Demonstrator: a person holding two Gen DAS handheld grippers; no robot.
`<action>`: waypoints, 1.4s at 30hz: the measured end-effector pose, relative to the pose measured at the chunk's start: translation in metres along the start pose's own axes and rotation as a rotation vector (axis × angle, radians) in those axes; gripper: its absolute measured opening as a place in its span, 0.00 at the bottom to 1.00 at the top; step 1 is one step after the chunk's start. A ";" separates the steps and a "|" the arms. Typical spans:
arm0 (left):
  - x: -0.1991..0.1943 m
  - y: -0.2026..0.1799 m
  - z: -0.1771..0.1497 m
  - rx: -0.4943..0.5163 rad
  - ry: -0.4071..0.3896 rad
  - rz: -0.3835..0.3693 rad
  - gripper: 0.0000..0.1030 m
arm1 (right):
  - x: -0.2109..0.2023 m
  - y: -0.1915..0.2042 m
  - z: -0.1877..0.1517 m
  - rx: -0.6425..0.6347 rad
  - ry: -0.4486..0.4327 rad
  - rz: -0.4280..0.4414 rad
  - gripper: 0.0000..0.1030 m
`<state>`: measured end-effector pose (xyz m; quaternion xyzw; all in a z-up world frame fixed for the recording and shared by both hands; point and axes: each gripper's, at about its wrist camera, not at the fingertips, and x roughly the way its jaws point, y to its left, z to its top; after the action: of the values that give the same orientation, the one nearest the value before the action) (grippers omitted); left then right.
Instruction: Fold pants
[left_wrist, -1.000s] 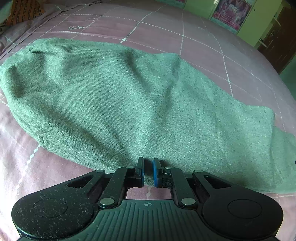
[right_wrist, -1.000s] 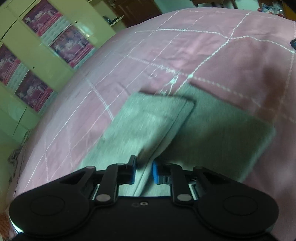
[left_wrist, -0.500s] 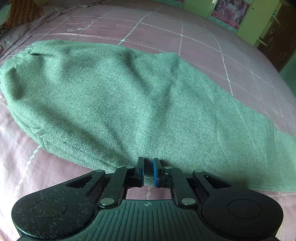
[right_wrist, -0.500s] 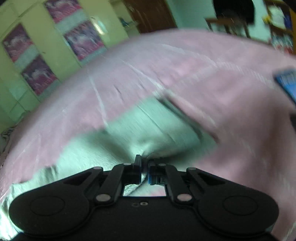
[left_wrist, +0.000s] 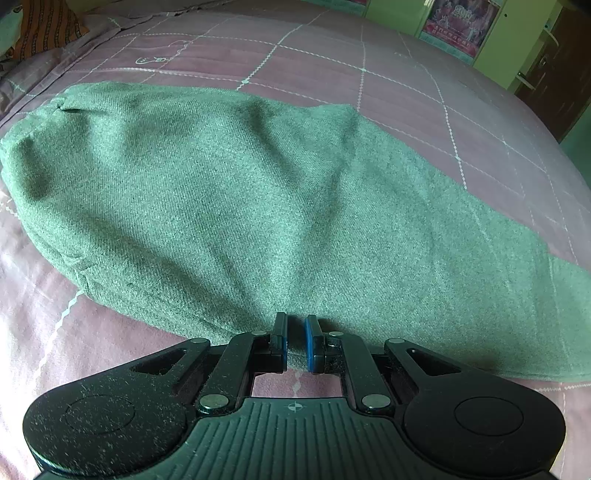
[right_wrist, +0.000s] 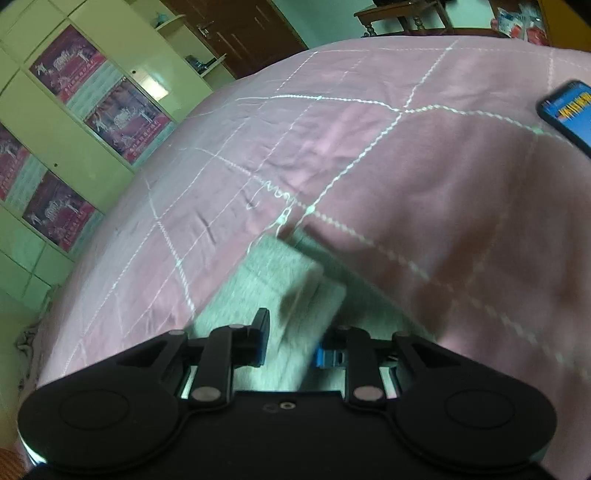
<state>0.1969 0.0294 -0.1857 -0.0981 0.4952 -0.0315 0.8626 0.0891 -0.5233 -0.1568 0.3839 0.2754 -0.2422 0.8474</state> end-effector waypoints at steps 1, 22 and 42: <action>0.000 0.000 0.000 -0.001 0.000 0.001 0.09 | 0.003 0.004 0.002 -0.031 0.005 -0.014 0.11; 0.000 -0.002 -0.001 0.014 -0.009 0.012 0.09 | -0.044 -0.012 0.004 -0.229 -0.059 -0.059 0.27; -0.002 -0.002 -0.003 0.028 -0.017 0.008 0.09 | -0.051 0.015 -0.044 -0.331 0.053 -0.024 0.37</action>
<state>0.1931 0.0272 -0.1854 -0.0844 0.4877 -0.0343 0.8683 0.0490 -0.4696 -0.1399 0.2419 0.3381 -0.1933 0.8887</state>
